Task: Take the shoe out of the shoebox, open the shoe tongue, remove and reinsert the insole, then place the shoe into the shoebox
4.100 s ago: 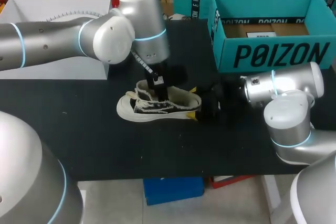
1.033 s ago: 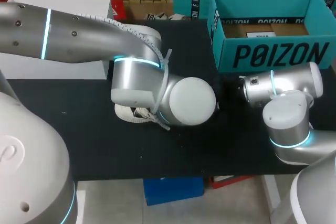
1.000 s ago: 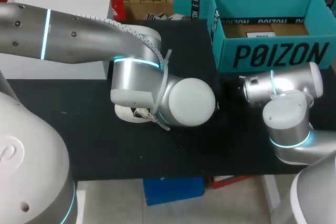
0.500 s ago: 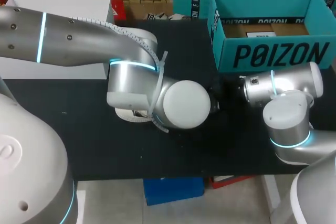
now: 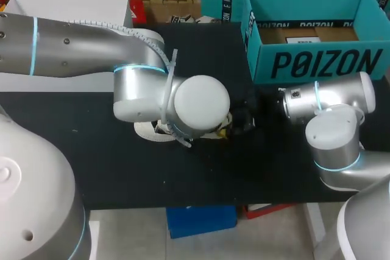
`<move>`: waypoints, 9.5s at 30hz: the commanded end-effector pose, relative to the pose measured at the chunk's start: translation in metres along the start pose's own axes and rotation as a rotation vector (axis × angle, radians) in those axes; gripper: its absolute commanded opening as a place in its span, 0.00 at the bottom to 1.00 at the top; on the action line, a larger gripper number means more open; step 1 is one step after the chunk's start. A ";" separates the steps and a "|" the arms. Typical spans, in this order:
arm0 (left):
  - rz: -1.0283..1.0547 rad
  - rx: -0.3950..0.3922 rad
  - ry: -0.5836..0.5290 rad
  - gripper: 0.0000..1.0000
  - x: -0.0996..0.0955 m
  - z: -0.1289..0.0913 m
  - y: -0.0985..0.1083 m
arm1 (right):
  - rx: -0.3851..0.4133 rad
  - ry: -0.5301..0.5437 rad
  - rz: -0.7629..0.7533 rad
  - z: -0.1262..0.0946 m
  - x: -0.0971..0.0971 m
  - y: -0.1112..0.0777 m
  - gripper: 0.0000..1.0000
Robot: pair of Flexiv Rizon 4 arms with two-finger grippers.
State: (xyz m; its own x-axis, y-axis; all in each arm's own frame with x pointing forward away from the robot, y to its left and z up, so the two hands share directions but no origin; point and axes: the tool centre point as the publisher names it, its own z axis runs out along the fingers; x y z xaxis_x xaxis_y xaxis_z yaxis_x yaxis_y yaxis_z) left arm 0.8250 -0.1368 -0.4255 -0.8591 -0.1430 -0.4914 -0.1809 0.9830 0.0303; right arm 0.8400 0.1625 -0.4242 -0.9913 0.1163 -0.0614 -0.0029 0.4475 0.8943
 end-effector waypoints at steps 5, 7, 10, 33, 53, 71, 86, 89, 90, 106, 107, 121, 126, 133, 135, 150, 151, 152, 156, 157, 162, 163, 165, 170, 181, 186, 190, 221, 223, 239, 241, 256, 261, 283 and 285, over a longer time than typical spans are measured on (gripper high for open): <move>0.038 0.080 0.134 0.00 -0.002 0.079 -0.004 | 0.003 0.001 0.001 -0.001 -0.002 -0.001 0.00; 0.054 0.077 0.141 0.00 0.002 0.074 -0.009 | 0.003 0.001 0.001 -0.001 -0.002 -0.001 0.00; 0.077 0.100 0.183 0.00 0.006 0.069 -0.016 | 0.003 0.001 0.001 -0.001 -0.002 -0.001 0.00; 0.189 0.240 0.329 0.00 -0.001 0.015 -0.038 | 0.003 0.001 0.001 -0.001 -0.002 -0.001 0.00; 0.156 0.240 0.322 0.00 -0.018 -0.011 -0.024 | 0.003 0.001 0.001 -0.001 -0.002 -0.001 0.00; 0.135 0.309 0.339 0.00 -0.032 -0.021 -0.020 | 0.003 0.001 0.001 -0.001 -0.002 -0.001 0.00; 0.145 0.338 0.362 0.00 -0.031 -0.019 -0.021 | 0.003 0.001 0.001 -0.001 -0.002 -0.001 0.00; 0.146 0.344 0.359 0.00 -0.033 -0.020 -0.022 | 0.003 0.001 0.001 -0.001 -0.002 -0.001 0.00; 0.147 0.346 0.359 0.00 -0.034 -0.020 -0.022 | 0.003 0.001 0.001 -0.001 -0.002 -0.001 0.00; 0.168 0.405 0.380 0.00 -0.042 -0.029 -0.022 | 0.003 0.001 0.001 -0.001 -0.002 -0.001 0.00; 0.169 0.407 0.380 0.00 -0.042 -0.030 -0.022 | 0.003 0.001 0.001 -0.001 -0.002 -0.001 0.00; 0.176 0.433 0.374 0.00 -0.044 -0.037 -0.022 | 0.003 0.001 0.001 -0.001 -0.002 -0.001 0.00; 0.206 0.436 0.390 0.00 -0.036 -0.035 -0.030 | 0.003 0.001 0.001 -0.001 -0.002 -0.001 0.00; 0.234 0.422 0.401 0.00 -0.032 -0.033 -0.047 | 0.003 0.001 0.001 -0.001 -0.002 -0.001 0.00; 0.235 0.417 0.406 0.00 -0.032 -0.031 -0.049 | 0.003 0.001 0.001 -0.001 -0.002 -0.001 0.00; 0.361 0.507 0.365 0.64 -0.039 -0.060 -0.067 | 0.003 0.001 0.001 -0.001 -0.002 -0.001 0.00; 0.374 0.511 0.360 0.63 -0.038 -0.062 -0.070 | 0.003 0.001 0.001 -0.001 -0.002 -0.001 0.00; 0.385 0.511 0.355 0.61 -0.037 -0.063 -0.072 | 0.003 0.001 0.001 -0.001 -0.002 -0.001 0.00; 0.433 0.534 0.348 0.49 -0.031 -0.066 -0.081 | 0.003 0.001 0.001 -0.001 -0.002 -0.001 0.00; 0.450 0.541 0.345 0.46 -0.030 -0.066 -0.084 | 0.003 0.001 0.001 -0.001 -0.002 -0.001 0.00; 0.510 0.550 0.331 0.45 -0.023 -0.067 -0.096 | 0.003 0.001 0.001 -0.001 -0.002 -0.001 0.00; 0.512 0.551 0.333 0.45 -0.022 -0.067 -0.098 | 0.003 0.001 0.001 -0.001 -0.002 -0.001 0.00; 0.518 0.553 0.333 0.45 -0.020 -0.067 -0.101 | 0.003 0.001 0.001 -0.001 -0.002 -0.001 0.00; 0.502 0.537 0.328 0.47 -0.016 -0.064 -0.106 | 0.003 0.001 0.001 -0.001 -0.002 -0.001 0.00; 0.488 0.536 0.335 0.47 -0.005 -0.060 -0.114 | 0.003 0.001 0.001 -0.001 -0.002 -0.001 0.00; 0.486 0.530 0.331 0.48 -0.007 -0.055 -0.115 | 0.003 0.001 0.001 -0.001 -0.002 -0.001 0.00; 0.479 0.523 0.324 0.47 -0.010 -0.054 -0.114 | 0.003 0.001 0.001 -0.001 -0.002 -0.001 0.00; 0.480 0.700 0.407 0.00 -0.017 -0.093 -0.093 | 0.003 0.001 0.001 -0.001 -0.002 -0.001 0.00; 0.495 0.748 0.429 0.00 -0.018 -0.102 -0.091 | 0.003 0.001 0.001 -0.001 -0.002 -0.001 0.00; 0.470 1.178 0.607 0.00 -0.031 -0.187 -0.089 | 0.003 0.001 0.001 -0.001 -0.002 -0.001 0.00; 0.443 1.209 0.616 0.00 -0.032 -0.196 -0.088 | 0.003 0.001 0.001 -0.001 -0.002 -0.001 0.00; 0.355 1.405 0.578 0.00 -0.054 -0.281 -0.078 | 0.003 0.001 0.001 -0.001 -0.002 -0.001 0.00; 0.377 1.458 0.574 0.00 -0.050 -0.311 -0.078 | 0.003 0.001 0.001 -0.001 -0.002 -0.001 0.00; 0.245 1.597 0.617 0.00 -0.041 -0.318 -0.069 | 0.003 0.001 0.001 -0.001 -0.002 -0.001 0.00; -0.063 1.600 0.549 0.00 -0.041 -0.316 -0.067 | 0.003 0.001 0.001 -0.001 -0.002 -0.001 0.00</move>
State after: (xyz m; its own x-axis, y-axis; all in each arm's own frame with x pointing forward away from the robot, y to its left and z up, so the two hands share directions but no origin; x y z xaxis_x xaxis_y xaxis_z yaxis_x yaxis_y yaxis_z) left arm 0.7269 -0.2390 -0.1186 -0.8811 0.4187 -0.2199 0.3112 0.1631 -0.9362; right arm 0.8417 0.1586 -0.4226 -0.9916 0.1141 -0.0605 -0.0029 0.4487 0.8937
